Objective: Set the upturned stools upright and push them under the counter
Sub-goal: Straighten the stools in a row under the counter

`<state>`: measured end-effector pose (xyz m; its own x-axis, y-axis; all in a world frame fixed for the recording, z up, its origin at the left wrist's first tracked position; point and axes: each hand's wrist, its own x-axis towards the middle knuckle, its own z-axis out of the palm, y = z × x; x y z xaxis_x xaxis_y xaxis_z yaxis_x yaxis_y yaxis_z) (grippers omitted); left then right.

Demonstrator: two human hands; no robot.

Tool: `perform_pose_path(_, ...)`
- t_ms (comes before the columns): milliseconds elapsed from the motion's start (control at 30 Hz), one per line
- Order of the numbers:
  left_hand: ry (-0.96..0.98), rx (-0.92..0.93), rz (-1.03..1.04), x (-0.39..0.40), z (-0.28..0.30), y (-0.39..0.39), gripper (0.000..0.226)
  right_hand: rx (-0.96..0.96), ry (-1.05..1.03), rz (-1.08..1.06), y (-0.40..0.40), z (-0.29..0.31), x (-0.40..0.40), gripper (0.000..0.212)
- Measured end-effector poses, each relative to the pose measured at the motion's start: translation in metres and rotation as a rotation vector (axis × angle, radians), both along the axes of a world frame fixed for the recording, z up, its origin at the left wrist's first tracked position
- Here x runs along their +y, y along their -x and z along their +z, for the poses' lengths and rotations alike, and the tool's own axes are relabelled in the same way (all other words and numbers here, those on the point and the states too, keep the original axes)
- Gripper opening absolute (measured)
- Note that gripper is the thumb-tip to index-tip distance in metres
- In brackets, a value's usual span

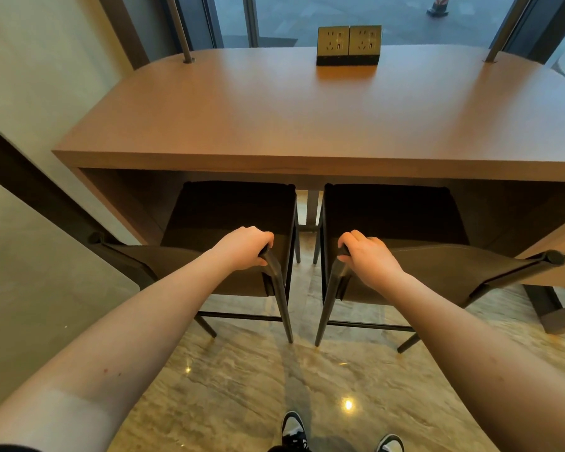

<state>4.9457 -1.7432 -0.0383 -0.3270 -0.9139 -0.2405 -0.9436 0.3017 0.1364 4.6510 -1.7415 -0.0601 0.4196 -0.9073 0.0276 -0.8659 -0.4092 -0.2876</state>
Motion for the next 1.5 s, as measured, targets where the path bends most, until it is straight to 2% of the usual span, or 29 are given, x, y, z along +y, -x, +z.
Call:
perform_pose_path(700,-0.051,-0.073,-0.010,-0.004,0.006,0.004,0.040,0.026,0.020,-0.044,-0.005,0.003,0.005,0.027)
perform_pose_path(767,-0.073,-0.137,-0.032,-0.004,0.014,0.009,0.047,0.026,-0.008,-0.043,-0.005,0.004,0.004,0.032)
perform_pose_path(833,-0.075,-0.136,-0.042,-0.005,0.023,0.020,0.065,0.015,-0.037,-0.048,-0.002,0.009,0.004,0.046)
perform_pose_path(933,0.007,-0.013,-0.046,-0.003,0.036,0.045,0.082,-0.051,0.003,-0.058,0.001,0.016,0.010,0.062)
perform_pose_path(1200,0.263,0.473,-0.226,0.007,0.059,0.145,0.078,-0.460,0.146,-0.291,0.052,0.058,0.053,0.061)
perform_pose_path(1400,0.237,0.847,-0.272,0.031,0.080,0.240,0.075,-0.854,0.173,-0.557,0.125,0.096,0.110,0.069)
perform_pose_path(1500,0.182,0.961,-0.332,0.048,0.094,0.291,0.071,-0.916,0.261,-0.653,0.171,0.113,0.143,0.078)
